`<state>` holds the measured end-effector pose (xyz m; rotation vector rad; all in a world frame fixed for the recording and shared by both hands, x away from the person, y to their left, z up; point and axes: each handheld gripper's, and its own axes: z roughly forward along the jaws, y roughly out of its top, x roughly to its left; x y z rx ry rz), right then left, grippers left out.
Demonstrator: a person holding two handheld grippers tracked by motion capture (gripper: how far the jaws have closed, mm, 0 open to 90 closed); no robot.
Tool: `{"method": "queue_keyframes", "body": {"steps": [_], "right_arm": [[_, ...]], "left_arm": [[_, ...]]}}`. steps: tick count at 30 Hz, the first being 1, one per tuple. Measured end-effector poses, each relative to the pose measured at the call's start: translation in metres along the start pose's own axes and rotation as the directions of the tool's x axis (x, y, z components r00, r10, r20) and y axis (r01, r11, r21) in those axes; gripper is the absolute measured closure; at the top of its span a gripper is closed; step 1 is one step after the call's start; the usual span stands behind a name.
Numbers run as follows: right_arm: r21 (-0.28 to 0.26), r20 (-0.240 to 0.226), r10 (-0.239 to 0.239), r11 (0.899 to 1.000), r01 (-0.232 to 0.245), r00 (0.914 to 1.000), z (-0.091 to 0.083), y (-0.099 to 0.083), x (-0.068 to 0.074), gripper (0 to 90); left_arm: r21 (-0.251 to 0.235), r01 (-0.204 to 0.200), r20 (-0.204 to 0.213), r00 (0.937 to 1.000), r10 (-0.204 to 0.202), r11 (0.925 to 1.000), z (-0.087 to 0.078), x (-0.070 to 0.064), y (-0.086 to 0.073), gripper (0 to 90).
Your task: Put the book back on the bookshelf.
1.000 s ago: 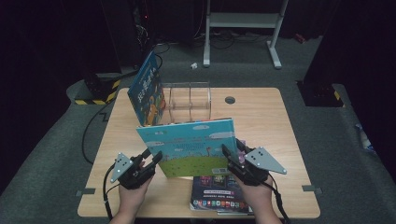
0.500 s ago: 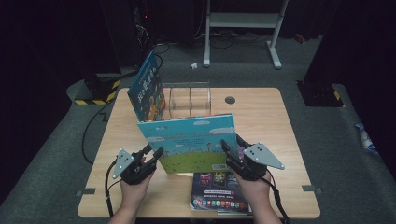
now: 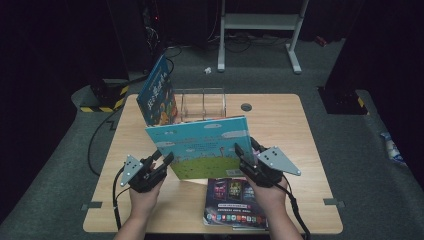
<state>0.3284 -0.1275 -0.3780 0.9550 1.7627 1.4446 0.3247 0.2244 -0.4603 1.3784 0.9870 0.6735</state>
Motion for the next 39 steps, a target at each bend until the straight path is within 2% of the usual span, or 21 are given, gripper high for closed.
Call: {"method": "queue_keyframes", "body": {"steps": [8, 12, 14, 18, 26, 30, 34, 39], "right_arm": [[0.017, -0.003, -0.023, 1.000, 0.023, 0.9997, 0.003, -0.003, -0.001, 51.8], [0.010, -0.007, -0.001, 1.000, 0.002, 1.0000, -0.001, -0.009, -0.003, 50.8], [0.006, -0.020, 0.008, 1.000, -0.008, 0.9998, -0.003, -0.012, -0.004, 50.8], [0.004, -0.027, -0.011, 1.000, 0.011, 0.9996, -0.007, -0.014, -0.003, 50.2], [0.024, -0.056, -0.003, 1.000, 0.004, 0.9984, -0.010, -0.013, -0.002, 44.6], [0.071, -0.099, 0.023, 0.997, -0.017, 0.9949, -0.004, -0.011, -0.005, 36.1], [0.071, -0.122, 0.031, 0.997, -0.022, 0.9921, 0.000, -0.008, -0.005, 31.8], [0.052, -0.135, 0.016, 0.999, -0.009, 0.9907, 0.001, -0.002, -0.002, 33.5]], "left_arm": [[0.014, -0.019, -0.007, 0.9998, 0.019, 0.9997, 0.004, 0.001, -0.008, 54.3], [0.010, -0.048, -0.004, 0.9988, 0.048, 0.9988, 0.002, -0.002, -0.009, 54.4], [0.011, -0.042, 0.001, 0.9991, 0.042, 0.9990, 0.000, -0.003, -0.009, 54.4], [0.018, -0.033, 0.010, 0.9994, 0.033, 0.9993, -0.003, -0.003, -0.008, 54.2], [0.020, -0.029, 0.006, 0.9996, 0.029, 0.9994, -0.008, -0.006, -0.009, 53.8], [0.022, -0.027, 0.004, 0.9996, 0.027, 0.9994, -0.009, -0.007, -0.009, 53.2], [0.021, -0.035, 0.001, 0.9994, 0.035, 0.9992, -0.009, -0.007, -0.009, 53.1], [0.022, -0.032, 0.000, 0.9995, 0.032, 0.9992, -0.009, -0.007, -0.009, 52.7]]}}
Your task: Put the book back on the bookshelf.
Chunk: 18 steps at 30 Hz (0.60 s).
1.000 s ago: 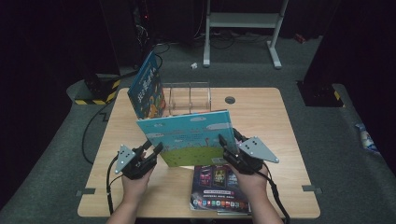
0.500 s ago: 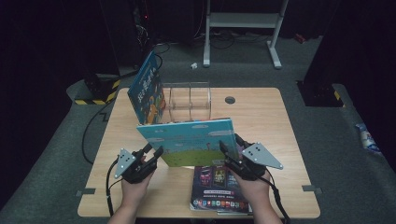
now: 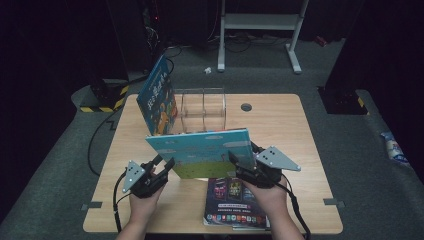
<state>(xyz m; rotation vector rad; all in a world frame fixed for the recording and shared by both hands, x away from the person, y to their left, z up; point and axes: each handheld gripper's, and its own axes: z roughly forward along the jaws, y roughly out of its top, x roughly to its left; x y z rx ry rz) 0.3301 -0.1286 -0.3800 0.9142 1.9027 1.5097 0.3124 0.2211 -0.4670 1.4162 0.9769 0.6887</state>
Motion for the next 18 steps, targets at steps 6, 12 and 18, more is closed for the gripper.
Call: {"method": "queue_keyframes", "body": {"steps": [6, 12, 18], "right_arm": [[0.006, -0.002, -0.002, 1.000, 0.002, 1.0000, -0.001, 0.001, 0.000, 38.0], [-0.003, -0.036, -0.047, 0.999, 0.047, 0.9983, -0.008, -0.004, 0.000, 45.1], [-0.018, -0.095, -0.158, 0.987, 0.157, 0.9829, -0.020, -0.010, 0.002, 60.9]], "left_arm": [[0.001, 0.005, 0.002, 1.0000, -0.005, 1.0000, -0.001, -0.002, 0.000, 51.0], [0.008, 0.022, 0.005, 0.9997, -0.022, 0.9997, -0.001, -0.001, 0.001, 49.6], [0.002, 0.066, 0.008, 0.9978, -0.066, 0.9978, 0.000, 0.008, 0.000, 49.0]]}}
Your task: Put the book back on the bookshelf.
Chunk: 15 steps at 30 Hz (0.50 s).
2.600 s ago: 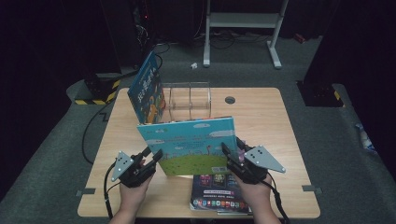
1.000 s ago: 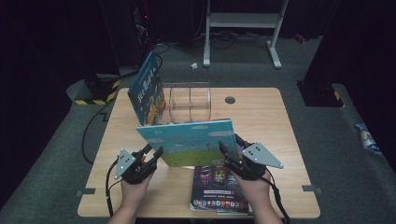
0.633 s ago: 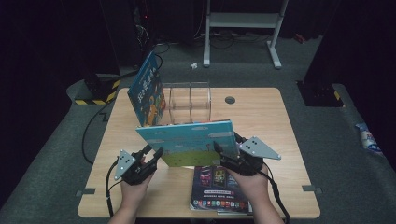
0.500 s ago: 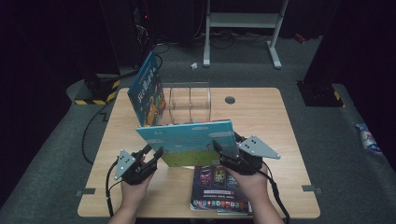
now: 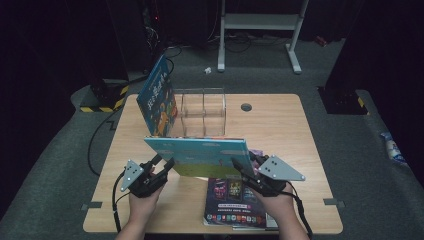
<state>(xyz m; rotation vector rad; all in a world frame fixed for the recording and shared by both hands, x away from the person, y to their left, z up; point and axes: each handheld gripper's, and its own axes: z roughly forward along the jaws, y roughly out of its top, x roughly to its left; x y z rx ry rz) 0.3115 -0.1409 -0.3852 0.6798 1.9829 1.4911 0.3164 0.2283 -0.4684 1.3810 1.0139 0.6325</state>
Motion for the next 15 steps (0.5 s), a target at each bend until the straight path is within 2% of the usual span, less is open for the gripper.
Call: {"method": "queue_keyframes", "body": {"steps": [1, 2, 4, 5, 6, 7, 8, 10, 15], "right_arm": [[0.000, -0.023, -0.019, 1.000, 0.019, 0.9996, -0.002, -0.001, 0.001, 65.6], [-0.002, -0.051, -0.021, 1.000, 0.021, 0.9985, -0.004, -0.001, 0.003, 71.3], [-0.007, -0.113, 0.018, 1.000, -0.019, 0.9934, -0.006, -0.003, 0.004, 79.3], [-0.012, -0.108, 0.009, 1.000, -0.010, 0.9941, -0.007, -0.003, 0.007, 80.1], [-0.009, -0.060, -0.007, 1.000, 0.006, 0.9981, -0.007, -0.003, 0.012, 79.3], [-0.002, -0.024, -0.002, 1.000, 0.002, 0.9997, -0.007, -0.002, 0.014, 79.4], [-0.007, -0.018, 0.015, 1.000, -0.015, 0.9997, -0.007, -0.003, 0.012, 79.6], [-0.026, -0.039, 0.062, 0.998, -0.063, 0.9973, -0.007, -0.005, 0.009, 80.5], [-0.044, -0.025, 0.062, 0.997, -0.064, 0.9977, -0.006, -0.006, 0.019, 80.7]], "left_arm": [[0.004, 0.017, -0.014, 0.9998, -0.017, 0.9998, 0.000, 0.003, -0.001, 52.8], [0.007, 0.022, -0.027, 0.9994, -0.022, 0.9997, -0.001, 0.005, -0.001, 52.1], [0.016, 0.021, -0.034, 0.9992, -0.020, 0.9997, -0.001, 0.007, -0.002, 52.2], [0.015, 0.020, -0.035, 0.9992, -0.020, 0.9997, -0.002, 0.007, -0.002, 52.1], [0.012, 0.019, -0.036, 0.9992, -0.019, 0.9997, -0.003, 0.007, -0.002, 51.9], [0.012, 0.021, -0.034, 0.9992, -0.021, 0.9997, -0.004, 0.007, -0.002, 51.9], [0.012, 0.017, -0.033, 0.9993, -0.017, 0.9998, -0.004, 0.007, -0.001, 51.9], [0.018, 0.003, -0.030, 0.9995, -0.002, 0.9998, -0.004, 0.005, -0.001, 51.9], [0.031, -0.010, -0.023, 0.9997, 0.011, 0.9995, -0.002, 0.003, -0.002, 51.7]]}}
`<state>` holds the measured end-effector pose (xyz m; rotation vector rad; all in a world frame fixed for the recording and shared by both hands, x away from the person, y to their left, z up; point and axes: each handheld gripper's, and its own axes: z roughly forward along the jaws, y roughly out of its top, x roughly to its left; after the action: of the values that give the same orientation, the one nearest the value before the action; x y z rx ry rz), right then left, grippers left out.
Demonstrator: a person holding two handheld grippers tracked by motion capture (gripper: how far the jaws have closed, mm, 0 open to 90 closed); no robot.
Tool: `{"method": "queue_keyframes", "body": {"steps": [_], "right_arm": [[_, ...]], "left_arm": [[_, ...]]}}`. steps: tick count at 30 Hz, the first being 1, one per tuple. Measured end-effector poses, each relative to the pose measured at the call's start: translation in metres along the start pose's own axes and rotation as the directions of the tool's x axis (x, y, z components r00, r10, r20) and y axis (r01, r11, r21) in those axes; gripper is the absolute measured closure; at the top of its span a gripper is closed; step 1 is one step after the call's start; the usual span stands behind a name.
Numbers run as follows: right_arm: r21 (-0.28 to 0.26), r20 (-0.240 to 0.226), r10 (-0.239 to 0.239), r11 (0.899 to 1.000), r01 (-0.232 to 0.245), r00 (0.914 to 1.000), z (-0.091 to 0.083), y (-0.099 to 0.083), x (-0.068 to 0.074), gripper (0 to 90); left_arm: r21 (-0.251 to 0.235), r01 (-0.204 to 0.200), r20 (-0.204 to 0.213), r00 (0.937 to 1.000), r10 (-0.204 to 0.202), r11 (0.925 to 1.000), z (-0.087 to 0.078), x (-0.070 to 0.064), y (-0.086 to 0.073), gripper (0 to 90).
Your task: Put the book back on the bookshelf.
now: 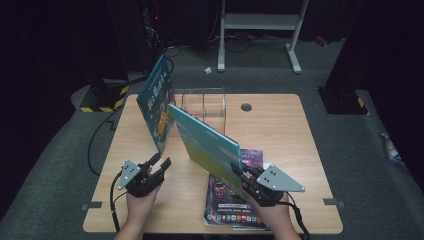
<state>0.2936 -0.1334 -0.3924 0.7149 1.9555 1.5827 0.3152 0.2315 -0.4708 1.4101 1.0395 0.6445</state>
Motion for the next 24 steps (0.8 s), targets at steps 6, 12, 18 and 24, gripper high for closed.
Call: {"method": "queue_keyframes", "body": {"steps": [6, 12, 18, 24], "right_arm": [[-0.008, 0.018, 0.026, 1.000, -0.026, 0.9995, 0.001, -0.002, 0.000, 80.7], [-0.013, 0.038, 0.050, 0.999, -0.050, 0.9980, 0.002, -0.003, 0.003, 80.6], [-0.021, 0.050, 0.079, 0.997, -0.078, 0.9956, 0.002, -0.004, 0.003, 80.6], [-0.029, 0.054, 0.085, 0.996, -0.084, 0.9949, 0.003, -0.006, 0.005, 80.5]], "left_arm": [[0.007, -0.012, 0.010, 0.9999, 0.012, 0.9999, 0.001, -0.003, 0.000, 51.3], [0.007, -0.022, 0.023, 0.9995, 0.022, 0.9997, 0.002, -0.007, 0.001, 50.0], [0.007, -0.028, 0.029, 0.9992, 0.028, 0.9996, 0.002, -0.009, 0.001, 49.3], [0.004, -0.038, 0.031, 0.9988, 0.038, 0.9993, 0.001, -0.012, 0.003, 48.3]]}}
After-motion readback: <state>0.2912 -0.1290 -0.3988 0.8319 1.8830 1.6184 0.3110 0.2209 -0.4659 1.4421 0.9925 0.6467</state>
